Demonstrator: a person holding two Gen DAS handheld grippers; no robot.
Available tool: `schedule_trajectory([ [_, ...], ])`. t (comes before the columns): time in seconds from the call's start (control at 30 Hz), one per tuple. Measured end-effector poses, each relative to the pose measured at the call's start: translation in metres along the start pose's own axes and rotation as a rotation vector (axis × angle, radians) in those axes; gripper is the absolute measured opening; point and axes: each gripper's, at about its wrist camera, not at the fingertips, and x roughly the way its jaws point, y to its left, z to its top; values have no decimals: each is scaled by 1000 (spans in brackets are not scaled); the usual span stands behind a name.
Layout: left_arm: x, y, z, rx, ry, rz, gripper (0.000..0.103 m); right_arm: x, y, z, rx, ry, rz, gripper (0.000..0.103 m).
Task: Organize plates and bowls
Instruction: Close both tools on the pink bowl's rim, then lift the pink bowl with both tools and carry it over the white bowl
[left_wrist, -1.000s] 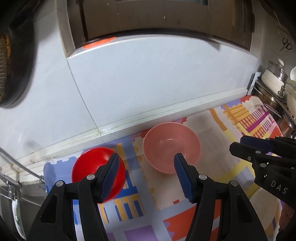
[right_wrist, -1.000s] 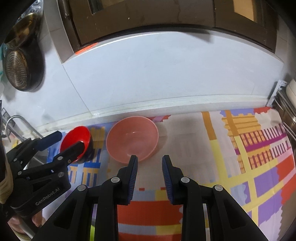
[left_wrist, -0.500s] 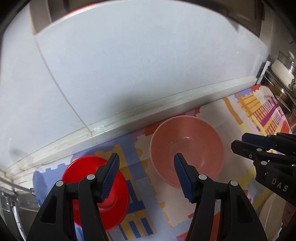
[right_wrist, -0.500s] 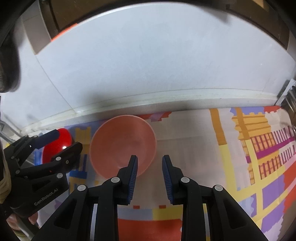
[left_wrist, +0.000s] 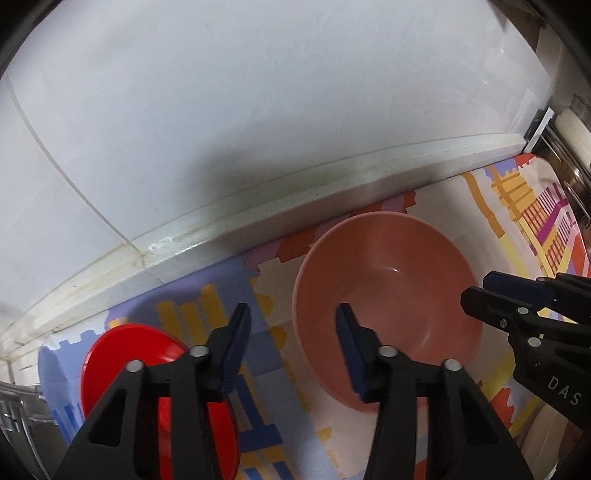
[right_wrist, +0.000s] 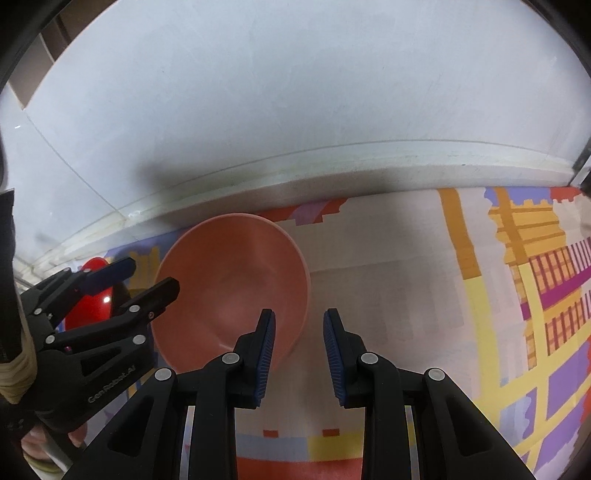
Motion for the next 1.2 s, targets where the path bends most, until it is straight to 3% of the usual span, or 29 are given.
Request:
schedule_trajectory([
  [0.23,10,-4,0,10,29,-11,26,8,-1,2,4,15,10,27],
  [0.3,14,-4,0,6,40,-17,18,9,-2,3,8,21,13,19],
  [0.43,18,-7,-1,7,44,-9,11,14,-3,3,20,35,17,14],
  [0.83,8,-7,-2,-50,27,-19,10,14,-9,3,90,31,34,10],
  [1.2,-35,-15,-16,-77,-27,-41,10,-25,-13,-11,87,-2,40,10],
])
